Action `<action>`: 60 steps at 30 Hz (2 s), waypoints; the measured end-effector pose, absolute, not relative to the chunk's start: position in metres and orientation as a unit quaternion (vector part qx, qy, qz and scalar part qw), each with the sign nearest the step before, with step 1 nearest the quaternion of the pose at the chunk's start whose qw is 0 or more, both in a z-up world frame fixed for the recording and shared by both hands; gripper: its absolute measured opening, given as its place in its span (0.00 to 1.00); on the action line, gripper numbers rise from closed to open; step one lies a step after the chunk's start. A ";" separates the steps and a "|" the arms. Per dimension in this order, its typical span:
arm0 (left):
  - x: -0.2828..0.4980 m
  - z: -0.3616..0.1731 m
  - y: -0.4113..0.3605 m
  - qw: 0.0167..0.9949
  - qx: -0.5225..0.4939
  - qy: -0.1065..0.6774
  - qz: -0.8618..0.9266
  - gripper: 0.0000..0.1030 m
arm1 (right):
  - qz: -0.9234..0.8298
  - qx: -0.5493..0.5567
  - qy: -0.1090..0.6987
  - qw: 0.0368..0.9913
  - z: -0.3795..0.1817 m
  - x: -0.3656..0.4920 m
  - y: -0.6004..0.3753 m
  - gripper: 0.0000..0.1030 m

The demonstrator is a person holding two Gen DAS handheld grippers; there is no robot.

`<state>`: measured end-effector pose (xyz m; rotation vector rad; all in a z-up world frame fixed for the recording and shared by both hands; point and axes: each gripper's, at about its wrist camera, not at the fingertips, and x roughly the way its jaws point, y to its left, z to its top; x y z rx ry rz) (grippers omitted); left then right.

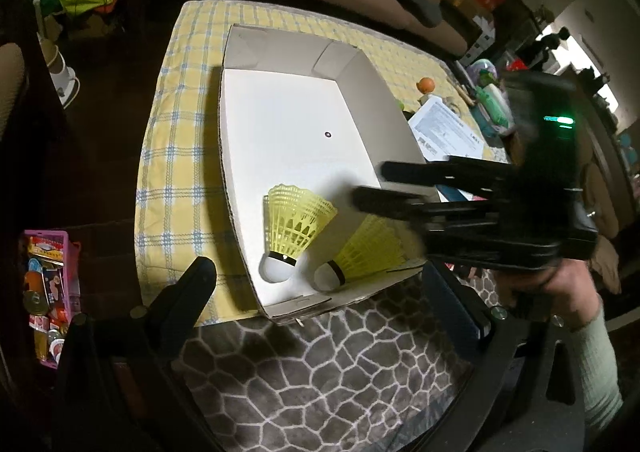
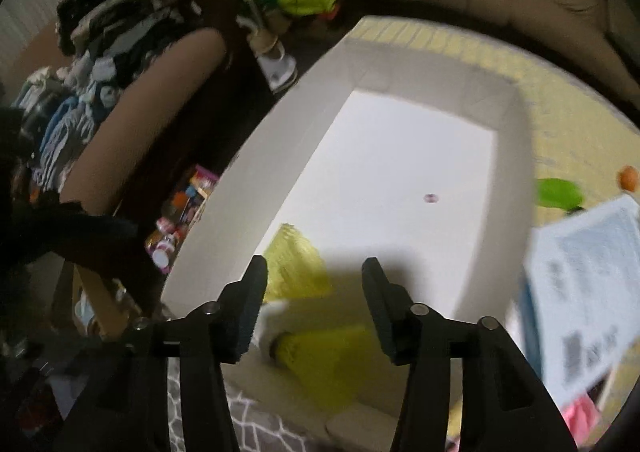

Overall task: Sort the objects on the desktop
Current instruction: 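Withdraw both tools from the box back toward the table, then grasp the blue-and-white UEH box with the right gripper and lift it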

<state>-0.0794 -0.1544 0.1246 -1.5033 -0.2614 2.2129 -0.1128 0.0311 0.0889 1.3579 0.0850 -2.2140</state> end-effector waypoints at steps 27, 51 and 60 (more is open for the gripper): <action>-0.001 0.127 -0.020 0.277 -0.502 -0.034 0.819 1.00 | -0.889 0.436 -0.073 0.118 0.112 0.010 0.224 1.00; -0.097 0.130 0.105 0.292 -0.472 0.079 0.828 1.00 | -0.860 0.419 -0.281 0.078 0.091 -0.035 0.354 1.00; -0.165 0.124 0.115 0.290 -0.498 0.071 0.814 1.00 | -0.802 0.431 -0.402 0.102 0.064 -0.092 0.373 0.87</action>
